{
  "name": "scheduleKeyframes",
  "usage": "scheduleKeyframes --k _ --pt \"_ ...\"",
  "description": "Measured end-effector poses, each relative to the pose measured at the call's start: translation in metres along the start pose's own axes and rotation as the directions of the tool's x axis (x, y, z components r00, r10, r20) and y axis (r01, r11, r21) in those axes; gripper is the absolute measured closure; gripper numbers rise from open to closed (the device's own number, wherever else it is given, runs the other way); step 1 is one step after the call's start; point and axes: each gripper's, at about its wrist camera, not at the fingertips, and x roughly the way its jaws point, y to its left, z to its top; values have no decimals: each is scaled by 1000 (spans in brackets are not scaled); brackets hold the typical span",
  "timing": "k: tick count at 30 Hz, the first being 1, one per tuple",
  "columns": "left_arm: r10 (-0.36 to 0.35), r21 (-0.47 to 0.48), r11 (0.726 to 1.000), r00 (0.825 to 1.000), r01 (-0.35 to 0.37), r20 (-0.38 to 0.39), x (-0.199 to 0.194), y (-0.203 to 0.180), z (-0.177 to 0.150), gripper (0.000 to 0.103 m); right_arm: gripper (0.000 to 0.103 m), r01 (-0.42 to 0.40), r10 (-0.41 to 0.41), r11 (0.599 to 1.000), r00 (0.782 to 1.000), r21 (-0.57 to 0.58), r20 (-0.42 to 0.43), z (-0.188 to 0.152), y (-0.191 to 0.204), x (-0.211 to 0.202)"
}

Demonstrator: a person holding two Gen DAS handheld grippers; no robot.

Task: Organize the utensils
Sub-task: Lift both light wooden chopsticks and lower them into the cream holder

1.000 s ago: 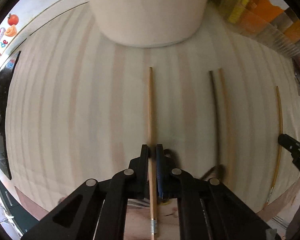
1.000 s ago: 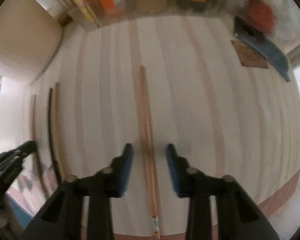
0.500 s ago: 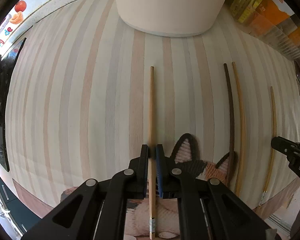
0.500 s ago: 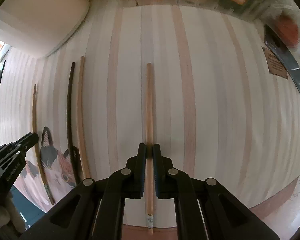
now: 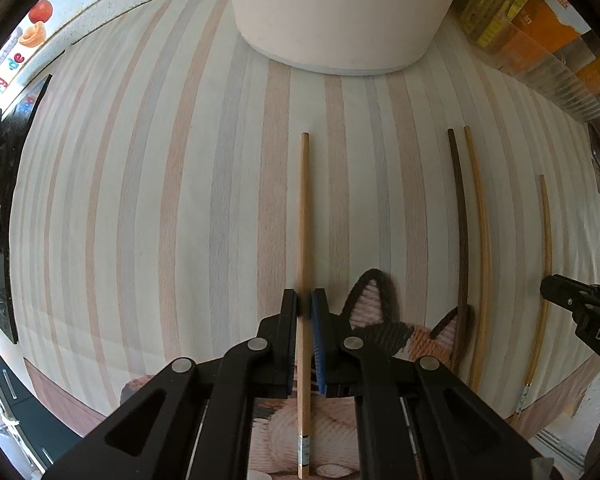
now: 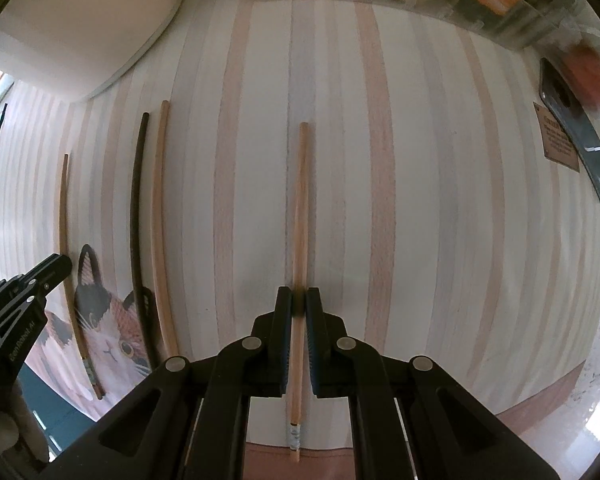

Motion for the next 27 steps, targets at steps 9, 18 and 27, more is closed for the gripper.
scheduleKeyframes --k 9,18,27 --pt "11 13 1000 1000 -11 6 1 -2 -1 98 95 31 -31 999 1000 -10 5 -2 15 5" --pt "-6 25 1000 999 5 34 -14 -4 -14 98 96 23 -23 1000 999 4 47 -13 31 7" --pt "-94 18 996 972 92 215 -104 7 -29 98 96 -107 109 994 976 -18 189 -33 39 -48"
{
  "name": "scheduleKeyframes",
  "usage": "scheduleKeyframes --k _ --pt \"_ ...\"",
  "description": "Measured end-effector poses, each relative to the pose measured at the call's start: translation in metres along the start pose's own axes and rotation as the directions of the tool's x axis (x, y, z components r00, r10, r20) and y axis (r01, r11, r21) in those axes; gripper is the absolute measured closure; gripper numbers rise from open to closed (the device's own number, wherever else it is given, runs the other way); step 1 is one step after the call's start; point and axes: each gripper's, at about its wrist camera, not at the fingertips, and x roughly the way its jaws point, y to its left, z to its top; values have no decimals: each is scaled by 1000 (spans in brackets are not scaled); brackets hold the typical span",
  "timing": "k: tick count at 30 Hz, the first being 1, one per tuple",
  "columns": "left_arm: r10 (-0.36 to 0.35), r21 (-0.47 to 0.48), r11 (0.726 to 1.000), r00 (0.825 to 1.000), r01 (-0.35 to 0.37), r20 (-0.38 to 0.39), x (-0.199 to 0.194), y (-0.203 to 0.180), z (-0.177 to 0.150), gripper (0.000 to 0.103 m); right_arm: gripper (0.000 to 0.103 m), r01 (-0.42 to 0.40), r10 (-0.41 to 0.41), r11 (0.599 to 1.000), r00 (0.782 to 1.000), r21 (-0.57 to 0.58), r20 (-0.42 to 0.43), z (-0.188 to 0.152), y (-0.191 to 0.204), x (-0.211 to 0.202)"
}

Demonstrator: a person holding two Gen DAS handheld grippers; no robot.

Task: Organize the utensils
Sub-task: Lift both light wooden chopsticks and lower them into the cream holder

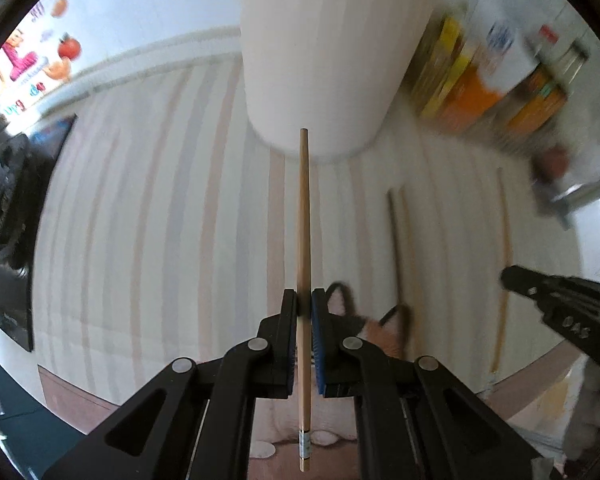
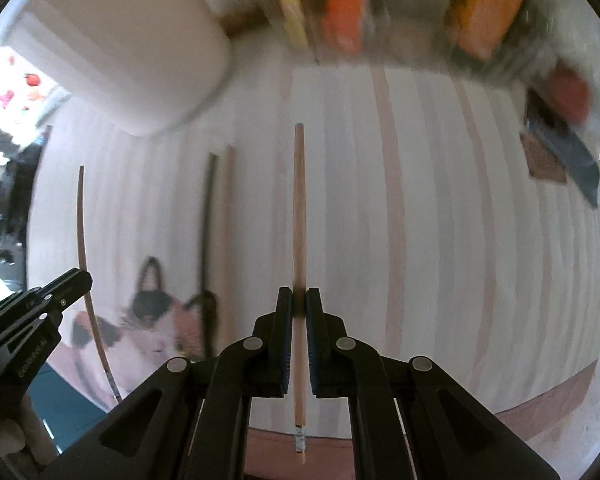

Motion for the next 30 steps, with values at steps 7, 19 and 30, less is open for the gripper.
scheduleKeyframes --k 7,19,30 --pt "-92 -9 995 970 96 224 -103 1 35 98 96 -89 95 995 982 -42 162 15 17 -74" --pt "-138 -47 979 809 201 571 -208 -1 166 98 96 -266 252 962 776 -61 578 125 35 -238" --pt "-43 -97 987 793 128 608 -152 9 239 98 96 -207 211 973 634 -99 744 209 81 -242"
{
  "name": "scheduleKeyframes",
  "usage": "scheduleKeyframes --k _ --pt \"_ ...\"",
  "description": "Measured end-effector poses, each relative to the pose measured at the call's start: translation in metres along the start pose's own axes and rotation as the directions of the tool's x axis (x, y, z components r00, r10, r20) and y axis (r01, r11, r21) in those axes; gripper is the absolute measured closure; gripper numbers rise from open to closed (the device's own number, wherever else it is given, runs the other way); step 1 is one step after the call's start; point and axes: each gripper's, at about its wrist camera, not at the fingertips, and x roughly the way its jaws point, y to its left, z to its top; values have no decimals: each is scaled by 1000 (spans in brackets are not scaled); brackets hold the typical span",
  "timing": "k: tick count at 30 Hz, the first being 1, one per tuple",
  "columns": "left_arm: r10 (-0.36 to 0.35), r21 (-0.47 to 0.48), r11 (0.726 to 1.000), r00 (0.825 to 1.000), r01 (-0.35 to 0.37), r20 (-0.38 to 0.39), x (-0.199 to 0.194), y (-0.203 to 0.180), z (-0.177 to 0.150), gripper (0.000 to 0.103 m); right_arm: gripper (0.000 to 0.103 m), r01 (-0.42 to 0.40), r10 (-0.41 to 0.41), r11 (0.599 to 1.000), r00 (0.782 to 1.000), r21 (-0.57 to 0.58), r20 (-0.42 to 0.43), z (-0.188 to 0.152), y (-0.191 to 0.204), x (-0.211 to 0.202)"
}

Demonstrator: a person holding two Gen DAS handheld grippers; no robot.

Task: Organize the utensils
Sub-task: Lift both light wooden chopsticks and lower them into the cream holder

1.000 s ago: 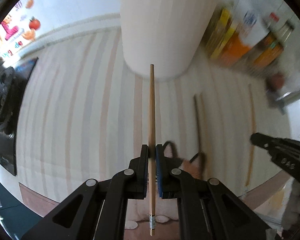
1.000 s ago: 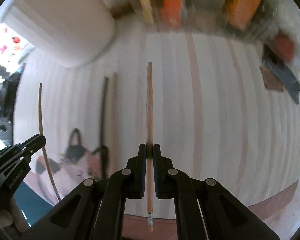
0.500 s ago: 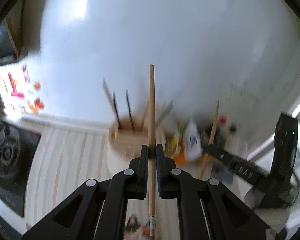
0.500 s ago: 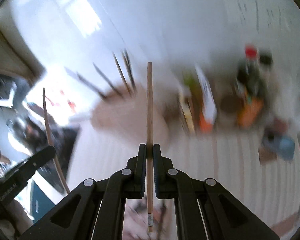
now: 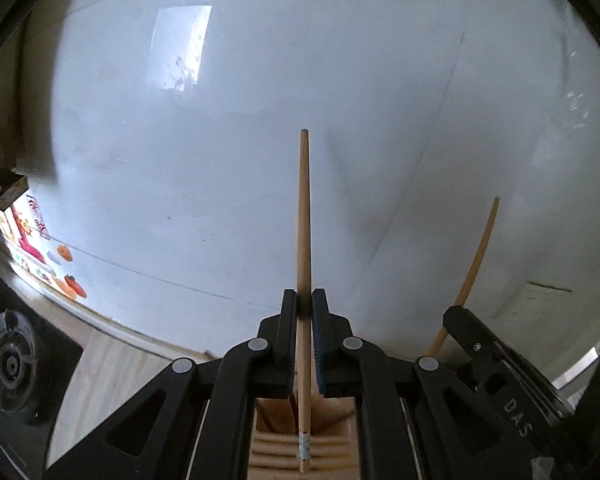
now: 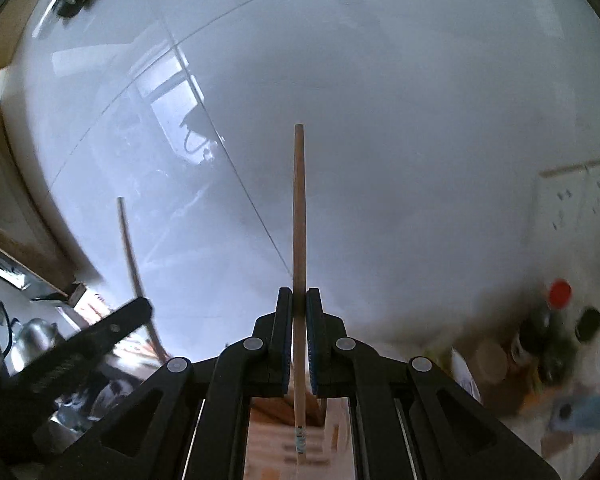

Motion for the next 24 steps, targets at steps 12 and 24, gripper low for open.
scheduleKeyframes --k 12,24 --pt "5 0 1000 1000 -5 23 41 15 -18 98 96 34 -31 999 996 -35 83 -28 2 40" --pt "-19 53 998 995 24 -93 22 13 -31 90 96 6 -1 996 998 -93 58 -48 7 45"
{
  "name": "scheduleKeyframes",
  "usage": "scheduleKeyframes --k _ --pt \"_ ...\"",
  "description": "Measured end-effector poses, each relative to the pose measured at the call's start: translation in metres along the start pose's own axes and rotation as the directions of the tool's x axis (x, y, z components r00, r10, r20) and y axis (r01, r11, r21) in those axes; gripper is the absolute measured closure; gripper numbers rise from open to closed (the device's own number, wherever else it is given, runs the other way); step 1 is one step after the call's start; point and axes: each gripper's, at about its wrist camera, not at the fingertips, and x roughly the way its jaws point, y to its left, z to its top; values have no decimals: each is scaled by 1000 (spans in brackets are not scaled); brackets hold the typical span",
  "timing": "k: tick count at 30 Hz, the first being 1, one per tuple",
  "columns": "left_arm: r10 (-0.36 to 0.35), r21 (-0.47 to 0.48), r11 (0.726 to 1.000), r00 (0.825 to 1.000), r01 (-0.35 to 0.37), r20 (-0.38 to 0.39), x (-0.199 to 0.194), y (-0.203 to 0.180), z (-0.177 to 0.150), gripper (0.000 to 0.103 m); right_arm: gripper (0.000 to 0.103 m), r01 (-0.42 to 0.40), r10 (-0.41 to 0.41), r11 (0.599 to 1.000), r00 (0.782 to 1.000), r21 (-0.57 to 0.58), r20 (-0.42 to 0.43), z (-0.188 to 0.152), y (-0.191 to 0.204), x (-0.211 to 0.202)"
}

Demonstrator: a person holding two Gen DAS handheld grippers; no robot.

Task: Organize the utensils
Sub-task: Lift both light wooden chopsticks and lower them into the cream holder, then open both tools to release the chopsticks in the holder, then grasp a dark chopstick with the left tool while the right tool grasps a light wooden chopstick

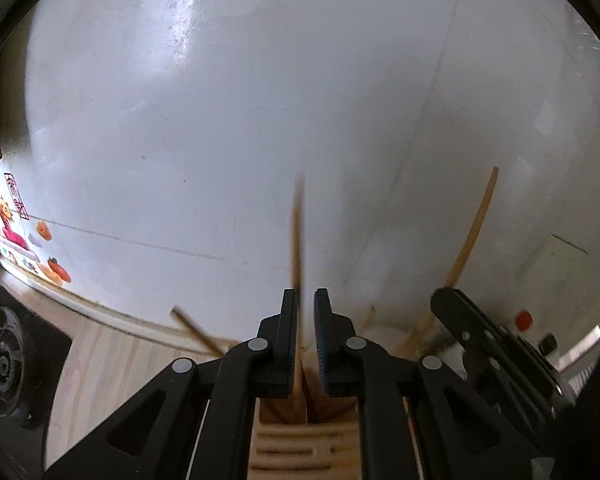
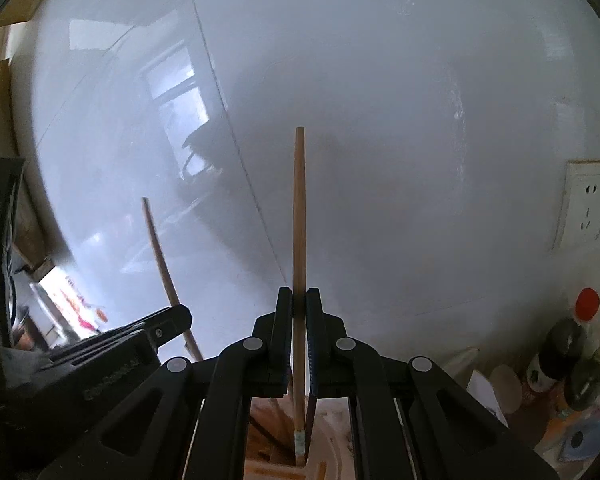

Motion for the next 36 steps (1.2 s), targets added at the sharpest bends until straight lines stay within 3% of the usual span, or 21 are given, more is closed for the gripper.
scheduleKeyframes --k 2,3,4,6,8,10,13,16,17,19,21,25,26,27,29,30,33,36 --pt "37 7 999 999 -36 -3 -12 0 -3 71 95 -7 7 1000 999 0 -33 -1 -1 -2" --pt "49 3 999 999 -49 2 -22 3 -3 47 93 -24 24 1000 998 0 -52 -1 -2 -5" --pt "59 -9 998 998 -58 13 -33 7 -4 31 82 -26 26 1000 998 0 -61 0 -4 -9" --pt "80 -31 996 996 -79 33 -48 16 -7 24 66 -22 23 1000 997 11 -74 2 -9 -22" --pt "118 -31 993 993 -117 23 -61 23 -15 19 62 -7 10 1000 996 28 -85 2 -15 -36" --pt "147 -25 989 989 -147 0 -69 25 -29 0 58 26 -22 999 994 38 -106 0 -20 -52" --pt "205 -7 979 978 -206 -44 -75 29 -57 0 52 84 -75 995 986 53 -151 -13 -30 -75" --pt "217 -12 975 970 -220 -114 -65 32 -94 0 45 136 -117 988 970 75 -213 -36 -39 -93" --pt "221 -12 974 963 -226 -152 -60 34 -109 0 45 138 -114 986 965 89 -237 -47 -41 -97" --pt "245 1 968 946 -250 -215 -50 35 -132 0 31 154 -120 983 952 103 -283 -70 -46 -101" --pt "266 20 963 926 -270 -268 -37 38 -157 0 29 161 -114 980 938 118 -328 -95 -51 -100" --pt "303 76 952 872 -297 -385 -8 41 -207 0 29 184 -106 977 865 112 -490 -156 -73 -95" --pt "316 97 948 850 -304 -422 1 41 -222 0 29 185 -95 976 840 116 -534 -171 -72 -88" --pt "314 108 948 837 -298 -448 8 42 -232 0 31 185 -76 975 802 125 -593 -192 -75 -79" --pt "319 134 947 804 -292 -502 22 42 -256 0 41 188 -53 973 748 134 -662 -220 -76 -67" --pt "321 146 947 791 -288 -521 26 41 -265 0 50 194 -49 973 703 125 -709 -240 -76 -58" --pt "329 175 944 760 -280 -560 36 41 -287 0 61 217 -55 970 626 106 -778 -283 -77 -44" --pt "332 183 943 742 -279 -583 40 41 -300 0 66 227 -76 971 587 74 -806 -308 -74 -35"
